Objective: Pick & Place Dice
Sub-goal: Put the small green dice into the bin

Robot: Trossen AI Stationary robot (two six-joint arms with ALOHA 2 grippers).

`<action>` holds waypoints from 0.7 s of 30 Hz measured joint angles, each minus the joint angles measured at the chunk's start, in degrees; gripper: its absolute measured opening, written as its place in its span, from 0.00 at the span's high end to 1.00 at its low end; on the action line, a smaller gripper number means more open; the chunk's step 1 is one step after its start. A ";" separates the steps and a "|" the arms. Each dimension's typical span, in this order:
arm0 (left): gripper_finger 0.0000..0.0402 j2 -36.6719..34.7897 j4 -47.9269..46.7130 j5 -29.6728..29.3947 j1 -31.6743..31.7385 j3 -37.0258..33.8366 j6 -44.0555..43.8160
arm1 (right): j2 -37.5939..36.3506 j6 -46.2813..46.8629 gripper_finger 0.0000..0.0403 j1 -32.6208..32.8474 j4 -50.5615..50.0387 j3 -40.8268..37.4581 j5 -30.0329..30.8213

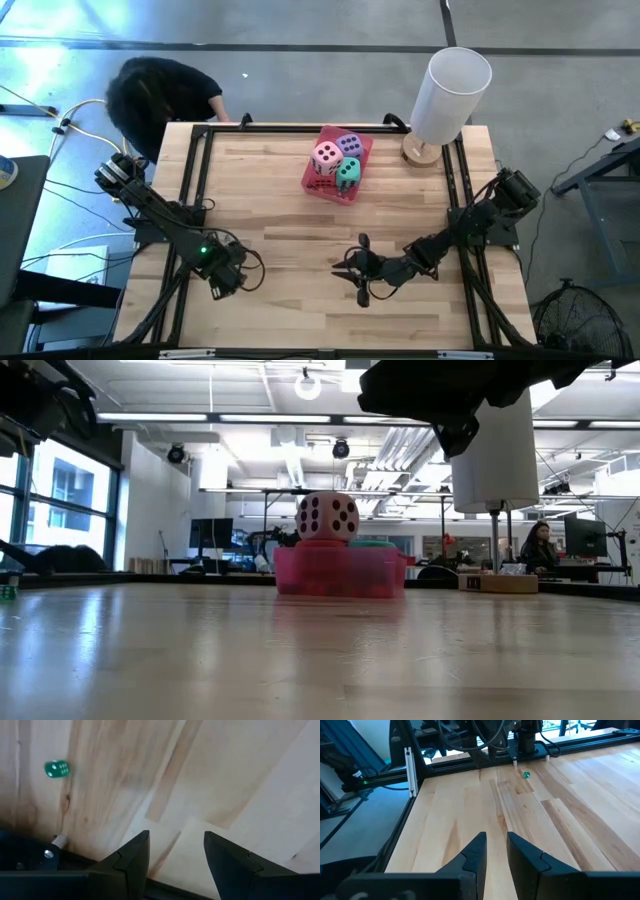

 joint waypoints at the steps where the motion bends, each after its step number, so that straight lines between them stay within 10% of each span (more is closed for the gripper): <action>1: 0.55 0.00 0.01 0.26 -0.09 0.00 0.08 | 0.00 0.00 0.84 -0.12 0.00 0.00 -0.02; 21: 0.55 0.02 -3.22 0.10 13.09 0.02 17.47 | 0.00 0.13 0.84 -0.53 0.00 0.00 -0.17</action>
